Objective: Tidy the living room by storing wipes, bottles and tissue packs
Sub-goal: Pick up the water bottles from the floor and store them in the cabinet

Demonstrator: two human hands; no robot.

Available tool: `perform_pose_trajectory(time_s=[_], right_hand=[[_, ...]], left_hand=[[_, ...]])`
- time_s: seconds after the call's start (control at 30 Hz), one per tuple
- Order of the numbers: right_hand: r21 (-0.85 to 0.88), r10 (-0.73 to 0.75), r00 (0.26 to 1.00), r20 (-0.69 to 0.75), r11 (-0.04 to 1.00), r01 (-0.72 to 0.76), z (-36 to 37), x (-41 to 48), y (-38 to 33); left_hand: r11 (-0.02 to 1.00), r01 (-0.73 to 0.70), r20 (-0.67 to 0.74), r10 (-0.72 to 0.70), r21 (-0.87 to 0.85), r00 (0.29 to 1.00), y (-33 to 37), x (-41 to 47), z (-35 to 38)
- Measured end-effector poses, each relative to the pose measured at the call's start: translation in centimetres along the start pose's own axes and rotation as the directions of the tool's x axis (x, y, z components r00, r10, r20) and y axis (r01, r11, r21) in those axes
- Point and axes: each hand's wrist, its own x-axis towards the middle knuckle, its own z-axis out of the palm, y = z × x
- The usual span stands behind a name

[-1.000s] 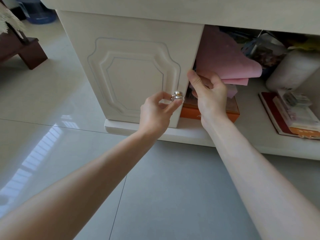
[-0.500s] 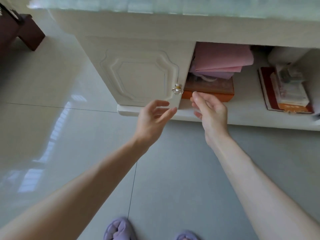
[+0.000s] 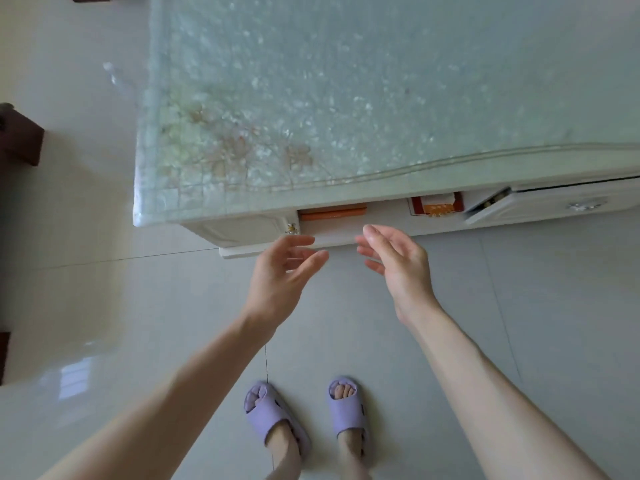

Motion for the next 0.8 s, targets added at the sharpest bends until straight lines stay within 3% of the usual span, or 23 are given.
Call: perform_pose_trajectory(time_s=[0.47, 0.8], right_hand=[[0.092, -0.116, 0.978, -0.172, 0.987, 0.133, -3.1, -5.5, -19.3], [0.157, -0.124, 0.956, -0.266, 0.973, 0.17, -13.1, -3.7, -28.2]], left_hand=[[0.995, -0.082, 0.153, 0.089, -0.052, 0.984, 20.1, -3.6, 1.2], [0.988, -0.156, 0.248, 0.154, -0.012, 0.956, 30.3, -3.5, 10.8]])
